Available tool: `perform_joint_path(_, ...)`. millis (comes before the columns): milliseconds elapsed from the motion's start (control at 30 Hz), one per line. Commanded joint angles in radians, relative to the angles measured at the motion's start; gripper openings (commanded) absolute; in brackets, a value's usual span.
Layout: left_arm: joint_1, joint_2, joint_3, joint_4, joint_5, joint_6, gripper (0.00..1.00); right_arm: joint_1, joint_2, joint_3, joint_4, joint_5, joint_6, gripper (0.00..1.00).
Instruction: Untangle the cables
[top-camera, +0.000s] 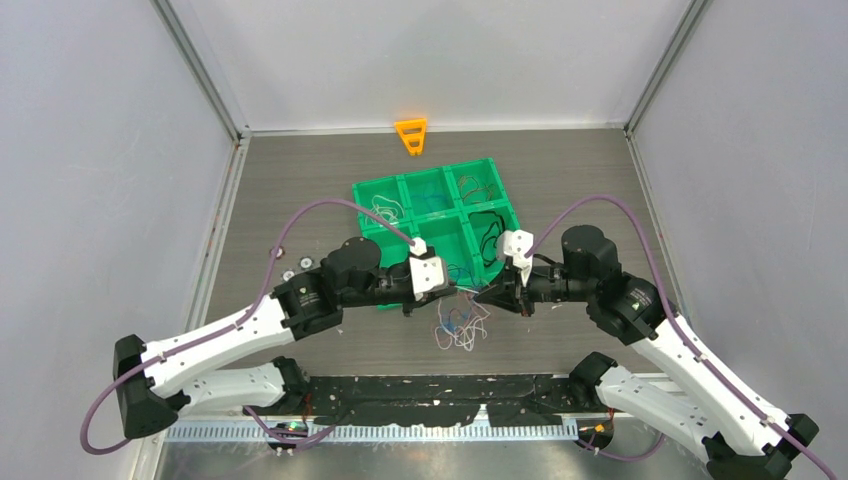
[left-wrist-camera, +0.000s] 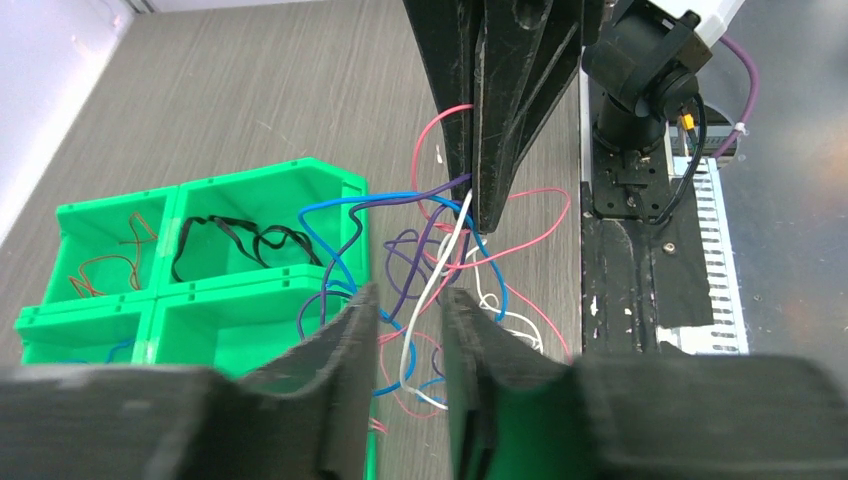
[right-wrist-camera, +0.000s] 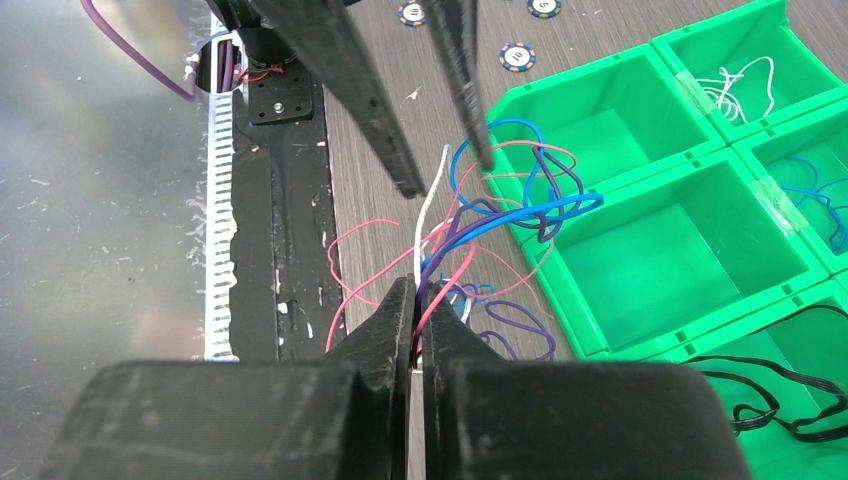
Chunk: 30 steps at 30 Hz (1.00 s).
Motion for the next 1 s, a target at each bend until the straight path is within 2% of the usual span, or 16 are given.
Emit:
perform_joint_path(0,-0.001,0.004,0.058,-0.028,0.035,0.022,0.0,0.003,0.016,-0.001,0.021,0.026,-0.012,0.05)
perform_joint_path(133,0.0,0.046,0.123,-0.168,0.046,0.029,0.0,0.001,0.029,-0.019,0.046,0.036,-0.004,0.05)
perform_joint_path(267,0.0,0.055,0.133,-0.186,0.036,0.023,0.0,0.001,0.034,-0.034,0.086,0.025,0.004,0.06)
perform_joint_path(467,0.034,-0.084,0.1,-0.022,0.081,-0.052,0.0,-0.005,0.077,-0.077,0.096,0.098,-0.014,0.24)
perform_joint_path(567,0.046,-0.087,0.17,-0.015,0.117,-0.1,0.0,-0.011,0.103,-0.139,0.162,0.102,-0.032,0.37)
perform_joint_path(667,0.06,-0.062,0.266,-0.039,0.149,-0.137,0.0,-0.012,0.128,-0.21,0.235,0.108,-0.079,0.4)
perform_joint_path(733,0.08,-0.052,0.31,-0.056,0.146,-0.156,0.0,-0.019,0.144,-0.217,0.226,0.117,-0.128,0.42)
perform_joint_path(767,0.098,-0.043,0.331,-0.064,0.149,-0.171,0.0,-0.025,0.144,-0.206,0.214,0.116,-0.154,0.48)
perform_joint_path(800,0.118,-0.038,0.353,-0.074,0.147,-0.187,0.0,-0.039,0.133,-0.198,0.184,0.114,-0.164,0.62)
perform_joint_path(867,0.159,-0.029,0.392,-0.084,0.154,-0.207,0.0,-0.061,0.091,-0.176,0.155,0.111,-0.166,0.78)
perform_joint_path(967,0.18,-0.016,0.445,-0.084,0.159,-0.209,0.0,-0.074,0.002,-0.148,0.142,0.091,-0.125,0.89)
